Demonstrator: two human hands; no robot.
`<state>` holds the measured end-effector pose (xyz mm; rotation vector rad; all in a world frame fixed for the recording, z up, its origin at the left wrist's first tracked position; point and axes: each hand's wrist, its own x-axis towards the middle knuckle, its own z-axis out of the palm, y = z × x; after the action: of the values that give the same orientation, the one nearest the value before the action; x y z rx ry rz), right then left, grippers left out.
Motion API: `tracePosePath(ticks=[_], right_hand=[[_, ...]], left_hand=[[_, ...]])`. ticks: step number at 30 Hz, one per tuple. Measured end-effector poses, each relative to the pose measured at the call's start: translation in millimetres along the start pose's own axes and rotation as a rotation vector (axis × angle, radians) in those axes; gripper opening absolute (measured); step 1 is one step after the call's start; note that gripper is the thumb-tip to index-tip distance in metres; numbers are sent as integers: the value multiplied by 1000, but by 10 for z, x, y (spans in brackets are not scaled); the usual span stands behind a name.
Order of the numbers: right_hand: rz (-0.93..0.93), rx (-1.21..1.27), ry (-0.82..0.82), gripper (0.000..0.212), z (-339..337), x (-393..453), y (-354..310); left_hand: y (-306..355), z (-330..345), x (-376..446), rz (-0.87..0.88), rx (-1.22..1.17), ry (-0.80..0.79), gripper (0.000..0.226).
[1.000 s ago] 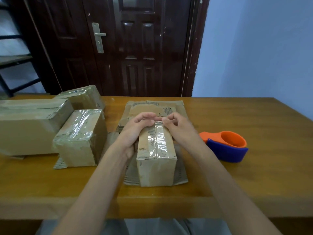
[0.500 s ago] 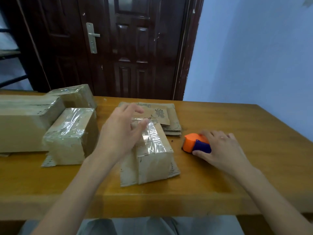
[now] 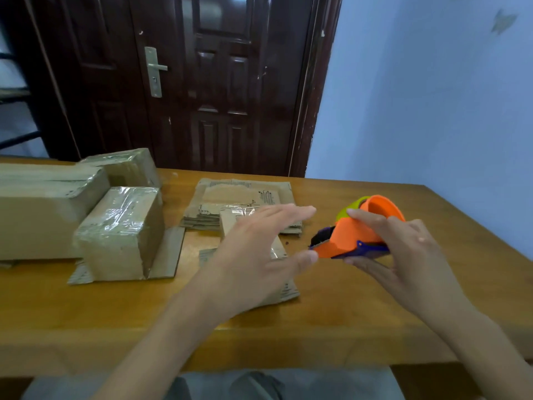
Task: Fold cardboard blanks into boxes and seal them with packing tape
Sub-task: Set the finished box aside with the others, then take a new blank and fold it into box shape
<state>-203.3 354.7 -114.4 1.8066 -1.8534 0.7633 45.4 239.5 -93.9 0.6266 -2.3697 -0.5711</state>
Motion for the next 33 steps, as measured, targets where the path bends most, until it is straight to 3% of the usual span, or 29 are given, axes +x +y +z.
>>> tracePosePath(ticks=[3, 7, 15, 23, 28, 33], right_hand=[[4, 57, 38, 69, -139, -40, -181], [15, 126, -4, 73, -149, -62, -294], [-54, 201, -76, 72, -116, -2, -408], [-91, 258, -210, 74, -142, 71, -403], [-165, 268, -268, 72, -160, 138, -483], [-236, 277, -359, 69, -210, 291, -522]], left_hand=[[88, 102, -104, 29, -113, 10, 60], [62, 228, -222, 35, -201, 150, 50], [-40, 108, -291, 44, -313, 217, 36], [-103, -166, -296, -98, -600, 57, 24], [-81, -208, -294, -212, -641, 50, 20], [-12, -196, -246, -311, -640, 151, 14]])
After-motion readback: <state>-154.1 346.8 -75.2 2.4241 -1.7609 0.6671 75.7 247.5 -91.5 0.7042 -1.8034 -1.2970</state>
